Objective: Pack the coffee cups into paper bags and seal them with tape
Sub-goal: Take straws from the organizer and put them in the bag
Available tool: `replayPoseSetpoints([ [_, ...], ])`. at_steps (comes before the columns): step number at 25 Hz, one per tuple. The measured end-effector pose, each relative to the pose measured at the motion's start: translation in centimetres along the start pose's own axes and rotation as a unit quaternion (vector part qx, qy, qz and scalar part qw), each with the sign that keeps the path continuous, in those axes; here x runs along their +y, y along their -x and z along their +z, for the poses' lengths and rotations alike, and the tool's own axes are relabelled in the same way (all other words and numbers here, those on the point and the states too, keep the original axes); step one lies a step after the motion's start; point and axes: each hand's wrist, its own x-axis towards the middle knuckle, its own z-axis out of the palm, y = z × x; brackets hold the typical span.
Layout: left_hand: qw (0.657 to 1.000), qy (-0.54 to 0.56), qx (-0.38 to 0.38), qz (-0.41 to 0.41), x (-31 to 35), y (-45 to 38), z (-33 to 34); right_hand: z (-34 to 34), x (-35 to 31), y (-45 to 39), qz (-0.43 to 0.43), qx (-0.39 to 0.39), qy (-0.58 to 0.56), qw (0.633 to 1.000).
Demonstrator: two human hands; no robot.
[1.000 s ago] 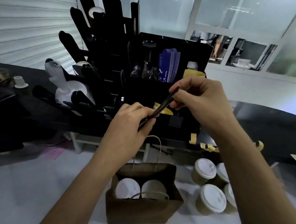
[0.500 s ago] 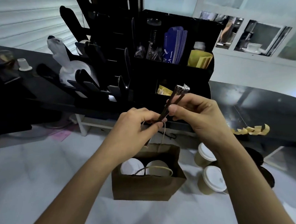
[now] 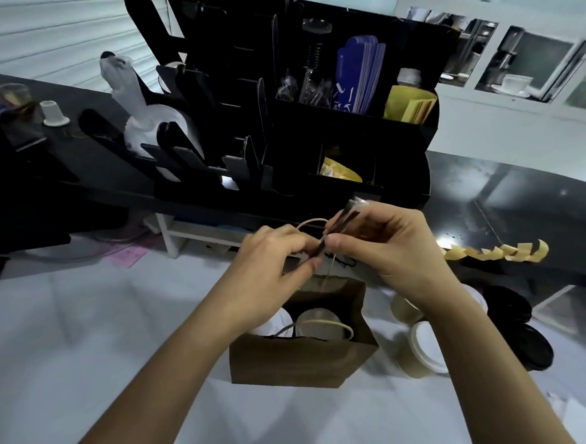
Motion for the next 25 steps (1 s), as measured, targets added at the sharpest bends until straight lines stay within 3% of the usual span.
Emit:
replayPoseSetpoints([
  [5,0.987,-0.154,0.019,-0.038,-2.3,1.3,0.1,0.3,1.6,0.7,0.050,0.005,0.066,0.997],
  [11,0.957,-0.271,-0.037,-0.093,-4.8,2.9,1.6,1.6,3.8,1.8,0.072,0.000,0.137,0.988],
  [14,0.946,-0.282,-0.078,-0.137,-5.6,3.2,2.1,2.8,4.5,2.2,0.097,0.012,0.160,0.982],
  [17,0.941,-0.276,-0.114,-0.161,-6.1,3.3,2.2,3.9,5.8,2.4,0.086,0.011,0.260,0.962],
  [21,0.955,-0.209,-0.143,-0.153,-6.7,3.6,2.3,5.2,7.8,2.2,0.020,-0.029,0.390,0.920],
  [25,0.966,-0.158,-0.139,-0.153,-7.4,3.9,2.6,6.7,9.7,1.3,0.026,-0.107,0.470,0.876],
])
